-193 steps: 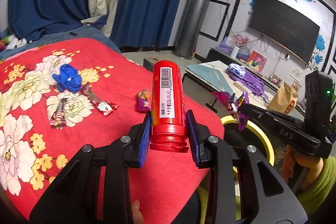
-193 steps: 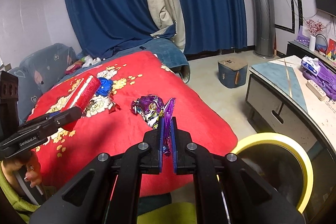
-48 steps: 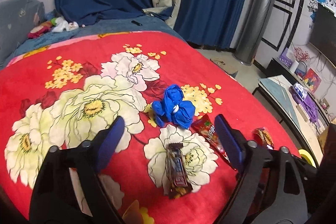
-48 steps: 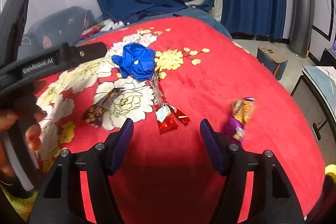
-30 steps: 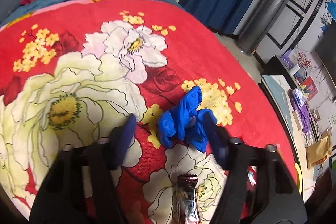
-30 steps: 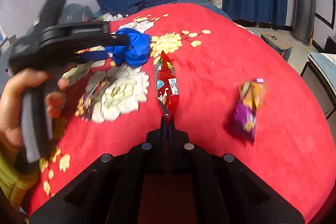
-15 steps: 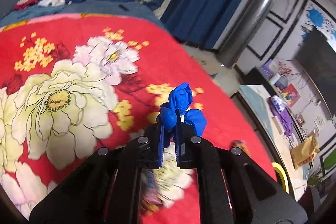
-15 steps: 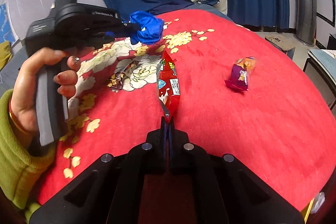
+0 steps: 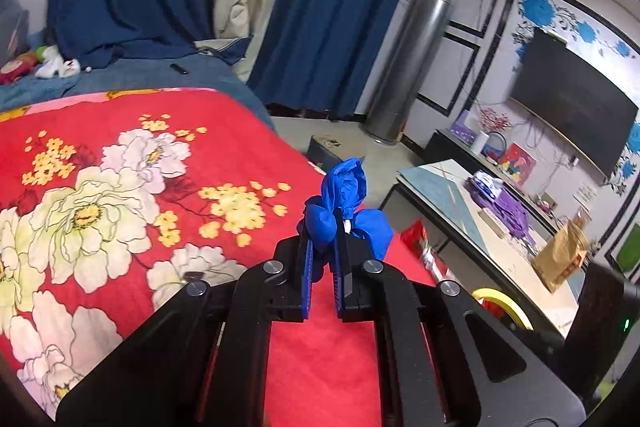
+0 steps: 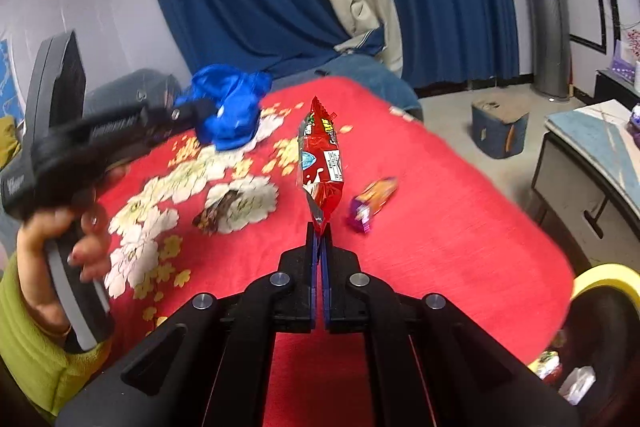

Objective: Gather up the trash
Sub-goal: 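Carry the blue bag in the left tool and red snack bag in the right tool to the bin, then open both tools over the yellow-rimmed bin to drop the bags, then move both tools back over the remaining candy wrappers on the bed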

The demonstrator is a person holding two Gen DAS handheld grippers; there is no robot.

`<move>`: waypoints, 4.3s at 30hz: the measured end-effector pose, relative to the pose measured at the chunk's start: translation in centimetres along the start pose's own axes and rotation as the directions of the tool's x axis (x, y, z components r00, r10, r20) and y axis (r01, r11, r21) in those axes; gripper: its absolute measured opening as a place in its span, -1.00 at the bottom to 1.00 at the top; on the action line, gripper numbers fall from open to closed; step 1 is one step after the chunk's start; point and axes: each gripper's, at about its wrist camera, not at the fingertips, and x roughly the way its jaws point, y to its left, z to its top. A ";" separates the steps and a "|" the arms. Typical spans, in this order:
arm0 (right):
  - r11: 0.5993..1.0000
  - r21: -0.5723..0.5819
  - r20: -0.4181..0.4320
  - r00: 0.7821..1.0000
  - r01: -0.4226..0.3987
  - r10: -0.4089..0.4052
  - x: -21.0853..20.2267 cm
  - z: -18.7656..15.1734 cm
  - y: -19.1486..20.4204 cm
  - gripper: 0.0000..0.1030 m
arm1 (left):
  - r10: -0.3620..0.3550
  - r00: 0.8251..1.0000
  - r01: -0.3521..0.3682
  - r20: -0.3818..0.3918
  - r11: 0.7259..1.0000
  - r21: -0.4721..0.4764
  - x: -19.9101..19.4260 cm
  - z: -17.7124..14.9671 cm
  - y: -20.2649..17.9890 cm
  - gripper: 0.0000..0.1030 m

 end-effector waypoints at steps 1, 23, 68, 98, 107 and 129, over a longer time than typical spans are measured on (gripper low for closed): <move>1.000 0.002 0.007 1.000 0.007 -0.007 -0.5 0.2 -0.4 -0.96 | -0.006 1.000 0.006 0.001 1.000 0.007 -0.1 -0.2 -0.4 -0.92; 0.982 0.072 0.035 0.984 0.173 -0.176 -8.5 -1.7 -8.0 -0.96 | -0.144 0.990 0.141 0.005 0.977 0.163 -1.6 -2.7 -8.2 -0.92; 0.820 0.376 -0.127 0.901 0.431 -0.415 -17.2 -12.3 -22.4 -0.95 | -0.295 0.873 0.451 -0.389 0.791 0.413 6.5 -15.9 -26.1 -0.92; 0.757 0.477 -0.138 0.889 0.446 -0.437 -18.0 -13.5 -24.1 -0.15 | -0.264 0.845 0.458 -0.464 0.806 0.376 9.4 -17.3 -27.2 -0.12; 0.758 0.456 -0.104 0.873 0.467 -0.476 -18.7 -12.8 -23.4 0.21 | -0.240 0.868 0.413 -0.435 0.834 0.366 8.7 -16.6 -26.2 0.70; 0.842 0.256 0.186 0.830 0.475 -0.525 -20.3 -8.9 -15.5 0.88 | -0.129 0.977 0.184 -0.168 0.907 0.378 3.9 -12.3 -21.7 0.79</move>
